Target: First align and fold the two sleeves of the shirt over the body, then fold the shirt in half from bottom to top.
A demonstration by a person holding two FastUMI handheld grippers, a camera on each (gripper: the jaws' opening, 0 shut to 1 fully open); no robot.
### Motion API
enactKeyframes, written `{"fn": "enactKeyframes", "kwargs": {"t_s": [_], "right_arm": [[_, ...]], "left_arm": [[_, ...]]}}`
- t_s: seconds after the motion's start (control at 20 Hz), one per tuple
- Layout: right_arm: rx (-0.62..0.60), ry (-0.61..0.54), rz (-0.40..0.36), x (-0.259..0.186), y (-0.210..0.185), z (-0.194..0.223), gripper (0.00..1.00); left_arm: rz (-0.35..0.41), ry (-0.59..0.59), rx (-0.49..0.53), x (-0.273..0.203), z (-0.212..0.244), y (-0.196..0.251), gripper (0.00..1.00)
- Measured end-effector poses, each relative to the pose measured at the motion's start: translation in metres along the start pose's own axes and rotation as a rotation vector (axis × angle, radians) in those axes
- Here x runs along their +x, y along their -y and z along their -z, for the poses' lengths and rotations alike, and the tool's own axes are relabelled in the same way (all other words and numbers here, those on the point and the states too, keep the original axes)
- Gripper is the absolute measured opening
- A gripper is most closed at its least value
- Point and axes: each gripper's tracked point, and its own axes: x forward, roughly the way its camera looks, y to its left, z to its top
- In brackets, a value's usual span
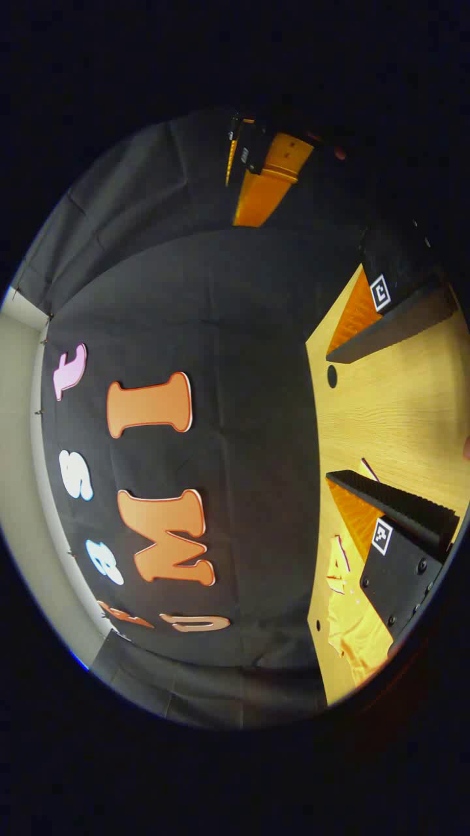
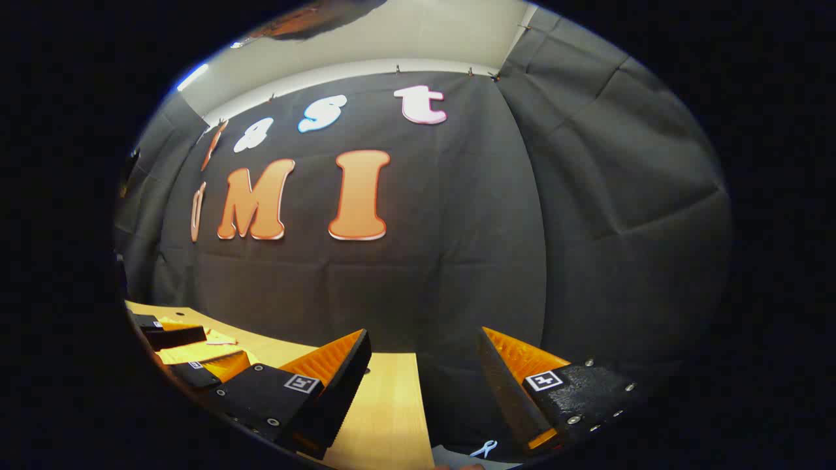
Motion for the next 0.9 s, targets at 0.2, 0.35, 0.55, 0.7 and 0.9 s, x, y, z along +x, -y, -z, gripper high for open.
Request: {"fn": "enactKeyframes", "kwargs": {"t_s": [0.2,0.35,0.55,0.7,0.9], "right_arm": [[-0.055,-0.066,-0.027,-0.031,-0.030,-0.034,0.98],[-0.090,-0.092,-0.023,-0.051,-0.063,-0.070,0.98],[-0.081,-0.096,0.001,-0.079,-0.128,-0.119,0.99],[-0.098,-0.069,0.013,-0.099,-0.184,-0.155,1.00],[-0.102,-0.057,0.016,-0.127,-0.263,-0.191,0.98]], "left_arm": [[0.029,-0.029,-0.076,-0.047,-0.035,-0.051,0.99],[0.035,-0.029,-0.126,-0.082,-0.062,-0.103,0.99],[0.032,0.005,-0.160,-0.128,-0.101,-0.193,0.99],[-0.004,-0.002,-0.165,-0.166,-0.119,-0.276,0.99],[-0.012,0.031,-0.145,-0.211,-0.150,-0.374,0.96]]}}
